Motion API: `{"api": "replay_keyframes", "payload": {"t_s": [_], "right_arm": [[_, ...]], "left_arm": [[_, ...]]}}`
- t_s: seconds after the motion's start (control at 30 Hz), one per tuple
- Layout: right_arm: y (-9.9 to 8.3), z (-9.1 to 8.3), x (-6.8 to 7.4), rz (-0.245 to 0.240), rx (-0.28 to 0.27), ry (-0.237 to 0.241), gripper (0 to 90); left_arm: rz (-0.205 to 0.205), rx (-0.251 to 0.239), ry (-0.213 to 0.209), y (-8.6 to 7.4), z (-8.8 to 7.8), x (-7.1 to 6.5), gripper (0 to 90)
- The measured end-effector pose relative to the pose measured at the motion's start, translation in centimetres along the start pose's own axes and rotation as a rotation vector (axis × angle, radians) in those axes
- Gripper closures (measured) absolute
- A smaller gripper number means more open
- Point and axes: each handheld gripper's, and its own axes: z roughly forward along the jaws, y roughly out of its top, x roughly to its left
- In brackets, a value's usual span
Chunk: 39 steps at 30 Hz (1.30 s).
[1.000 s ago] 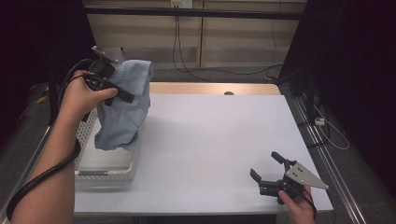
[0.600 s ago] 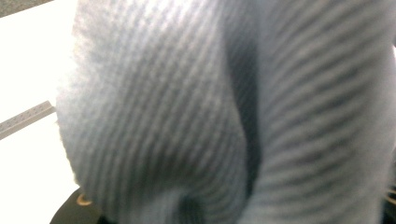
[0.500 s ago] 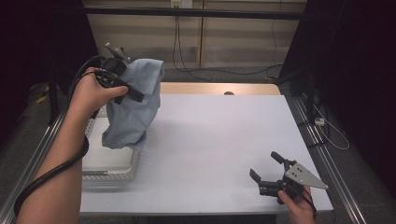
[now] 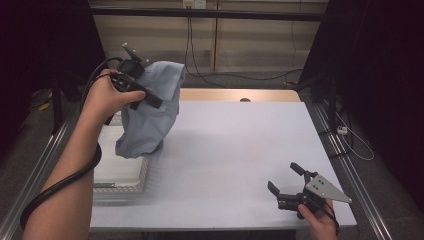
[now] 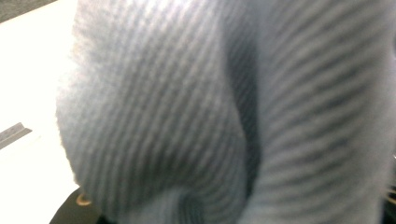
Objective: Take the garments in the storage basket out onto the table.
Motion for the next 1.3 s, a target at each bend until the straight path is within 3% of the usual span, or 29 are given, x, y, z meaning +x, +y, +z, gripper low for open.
{"api": "replay_keyframes", "payload": {"t_s": [0.57,1.3], "right_arm": [[0.0,0.0,0.0,-0.005,-0.005,0.0,0.3],[0.0,0.0,0.0,-0.01,-0.004,0.0,0.3]], "left_arm": [[0.036,0.004,-0.032,0.8,1.4,-1.4,70.8],[0.095,0.011,-0.067,0.9,4.5,-3.0,70.0]]}}
